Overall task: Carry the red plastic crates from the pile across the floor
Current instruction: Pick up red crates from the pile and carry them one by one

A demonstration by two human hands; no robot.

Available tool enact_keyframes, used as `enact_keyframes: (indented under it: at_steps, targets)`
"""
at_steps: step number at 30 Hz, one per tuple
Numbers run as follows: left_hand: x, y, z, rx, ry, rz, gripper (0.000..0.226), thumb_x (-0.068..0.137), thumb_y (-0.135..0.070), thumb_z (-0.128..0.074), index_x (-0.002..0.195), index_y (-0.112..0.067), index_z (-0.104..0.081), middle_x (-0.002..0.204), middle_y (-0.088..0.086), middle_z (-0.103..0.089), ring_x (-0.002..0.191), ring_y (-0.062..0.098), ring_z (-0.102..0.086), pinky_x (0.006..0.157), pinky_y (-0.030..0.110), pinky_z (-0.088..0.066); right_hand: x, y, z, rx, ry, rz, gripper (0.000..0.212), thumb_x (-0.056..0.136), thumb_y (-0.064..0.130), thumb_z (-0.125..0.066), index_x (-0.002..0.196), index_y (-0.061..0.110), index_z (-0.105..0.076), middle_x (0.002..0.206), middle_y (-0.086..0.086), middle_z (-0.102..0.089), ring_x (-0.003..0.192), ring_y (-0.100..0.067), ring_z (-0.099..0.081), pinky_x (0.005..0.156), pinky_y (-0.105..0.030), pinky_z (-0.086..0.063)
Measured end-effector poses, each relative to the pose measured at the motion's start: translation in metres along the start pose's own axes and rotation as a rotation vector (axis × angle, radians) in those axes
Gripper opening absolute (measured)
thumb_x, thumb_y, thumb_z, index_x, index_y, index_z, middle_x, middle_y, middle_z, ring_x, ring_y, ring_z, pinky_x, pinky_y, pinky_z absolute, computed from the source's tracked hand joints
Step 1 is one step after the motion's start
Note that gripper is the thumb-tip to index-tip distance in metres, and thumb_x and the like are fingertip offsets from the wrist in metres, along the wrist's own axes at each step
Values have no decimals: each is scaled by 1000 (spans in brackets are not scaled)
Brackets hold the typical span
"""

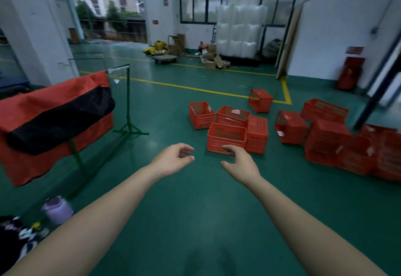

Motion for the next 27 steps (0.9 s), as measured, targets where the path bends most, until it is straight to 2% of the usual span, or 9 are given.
enact_keyframes:
  at_steps: [5,10,15,20,27]
  targets:
    - [88,2,-21,9,82,-36,21,87,-30,-67,106,-35,-59,110,-10,-66,102,7,-63,100,33,-48,62,-35,5,-31,-28,-55,52,82,22,-67,133,28,-55,137,7,-53,125,-10,-50,102,-28,-42]
    - [200,0,-38,17,115,-58,23,84,-35,-68,104,-40,-58,109,-13,-66,103,5,-63,99,35,-49,161,-74,13,-79,-31,-58,55,82,25,-66,135,28,-52,138,8,-51,126,-11,-49,101,-30,-44]
    - [320,-18,-50,33,114,-49,40,85,-32,-69,122,-26,-57,116,-7,-62,108,10,-61,101,37,-47,277,-109,36,-100,18,-48,62,79,29,-68,137,27,-48,139,4,-49,123,-13,-51,97,-32,-47]
    - [425,-30,-60,76,90,-47,54,85,-35,-69,134,-24,-49,127,-1,-58,114,14,-57,104,35,-43,377,-145,55,-119,53,-52,67,78,29,-70,140,28,-44,142,3,-44,126,-15,-47,98,-36,-47]
    - [551,-24,-72,105,127,-39,59,86,-34,-69,138,-24,-44,135,1,-54,120,15,-54,106,38,-41,491,-194,57,-129,101,-92,71,78,28,-72,142,27,-41,143,4,-42,125,-14,-47,97,-34,-48]
Point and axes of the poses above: each hand's wrist, its own x-axis towards the middle knuckle, its own z-axis out of the back of the hand, y = z × x, the point moved 4 cm from there along x, towards the middle knuckle
